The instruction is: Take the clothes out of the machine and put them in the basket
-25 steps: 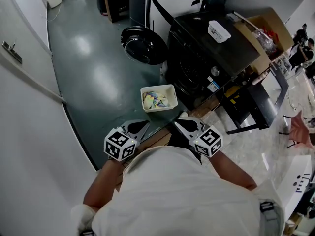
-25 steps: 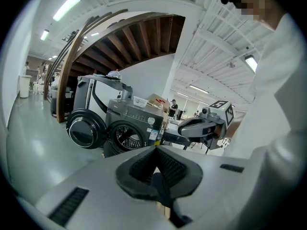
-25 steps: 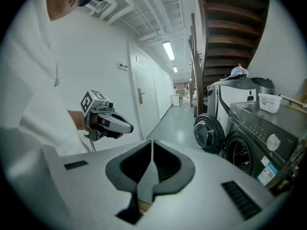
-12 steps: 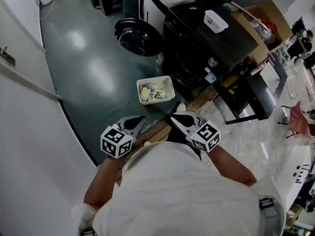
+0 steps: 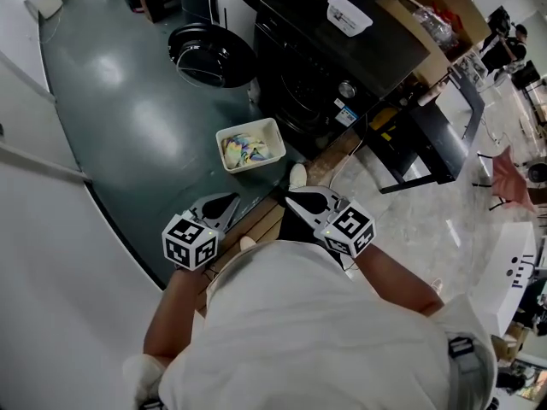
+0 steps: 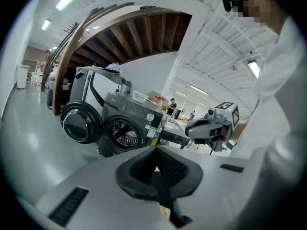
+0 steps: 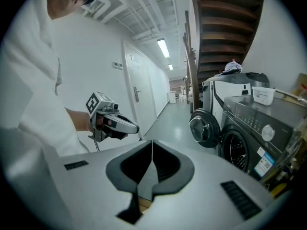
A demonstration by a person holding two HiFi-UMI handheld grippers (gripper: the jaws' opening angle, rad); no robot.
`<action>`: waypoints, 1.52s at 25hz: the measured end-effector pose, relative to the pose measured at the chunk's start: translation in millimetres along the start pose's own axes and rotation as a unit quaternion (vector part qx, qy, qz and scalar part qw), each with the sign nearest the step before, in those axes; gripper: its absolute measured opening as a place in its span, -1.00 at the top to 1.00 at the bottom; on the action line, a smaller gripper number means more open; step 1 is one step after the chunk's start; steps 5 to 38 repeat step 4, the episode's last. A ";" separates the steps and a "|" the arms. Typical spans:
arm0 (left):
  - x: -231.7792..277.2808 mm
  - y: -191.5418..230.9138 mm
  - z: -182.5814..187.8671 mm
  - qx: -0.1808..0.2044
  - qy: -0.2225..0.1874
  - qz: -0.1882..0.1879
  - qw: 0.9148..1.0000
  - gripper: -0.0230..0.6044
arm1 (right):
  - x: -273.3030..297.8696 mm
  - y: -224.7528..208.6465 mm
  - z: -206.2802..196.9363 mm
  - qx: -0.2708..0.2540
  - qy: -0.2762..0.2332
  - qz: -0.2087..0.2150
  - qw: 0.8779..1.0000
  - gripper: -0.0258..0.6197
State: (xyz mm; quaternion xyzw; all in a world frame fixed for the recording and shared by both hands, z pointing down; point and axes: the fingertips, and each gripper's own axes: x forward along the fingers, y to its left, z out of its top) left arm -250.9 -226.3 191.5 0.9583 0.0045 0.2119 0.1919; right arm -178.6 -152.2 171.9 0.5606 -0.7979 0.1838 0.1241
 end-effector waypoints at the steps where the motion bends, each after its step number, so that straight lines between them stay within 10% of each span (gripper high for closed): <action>1: 3.0 0.4 1.4 0.001 0.000 0.000 1.000 0.94 | -0.2 -2.3 0.3 0.001 -0.001 0.001 1.000 0.88; 38: 13.9 2.2 3.9 0.006 0.004 0.001 1.000 0.94 | -0.7 -10.6 0.6 0.001 -0.002 0.003 1.000 0.88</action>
